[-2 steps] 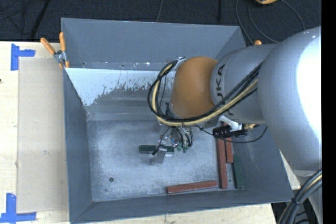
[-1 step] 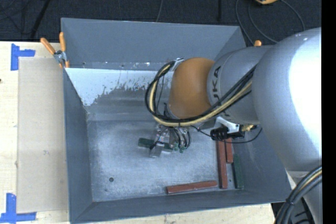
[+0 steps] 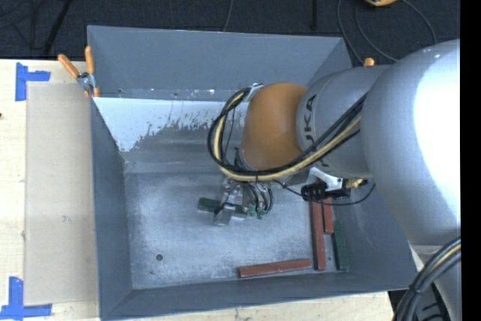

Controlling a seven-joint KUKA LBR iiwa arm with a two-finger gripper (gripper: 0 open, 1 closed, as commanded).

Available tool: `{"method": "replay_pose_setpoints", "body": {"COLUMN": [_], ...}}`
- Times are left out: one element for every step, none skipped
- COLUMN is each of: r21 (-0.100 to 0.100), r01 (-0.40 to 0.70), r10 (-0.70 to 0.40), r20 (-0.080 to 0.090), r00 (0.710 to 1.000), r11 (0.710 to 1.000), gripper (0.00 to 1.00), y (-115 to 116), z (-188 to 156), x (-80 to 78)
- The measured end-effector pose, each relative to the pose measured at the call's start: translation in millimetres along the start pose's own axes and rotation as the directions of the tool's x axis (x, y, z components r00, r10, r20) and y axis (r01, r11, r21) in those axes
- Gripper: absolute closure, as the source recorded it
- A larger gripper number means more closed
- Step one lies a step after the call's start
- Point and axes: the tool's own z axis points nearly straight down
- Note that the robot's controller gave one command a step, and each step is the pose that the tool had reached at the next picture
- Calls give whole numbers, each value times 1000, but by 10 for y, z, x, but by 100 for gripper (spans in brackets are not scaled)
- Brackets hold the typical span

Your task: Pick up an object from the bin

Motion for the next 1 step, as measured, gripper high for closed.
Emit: {"method": "replay_pose_setpoints", "body": {"r21": [1], "r01": [0], "r10": [0], "r20": [-3], "r00": [1000], "r11": [1000], "gripper": [100], "y": [-5], "z": [-42], "x": [11]}}
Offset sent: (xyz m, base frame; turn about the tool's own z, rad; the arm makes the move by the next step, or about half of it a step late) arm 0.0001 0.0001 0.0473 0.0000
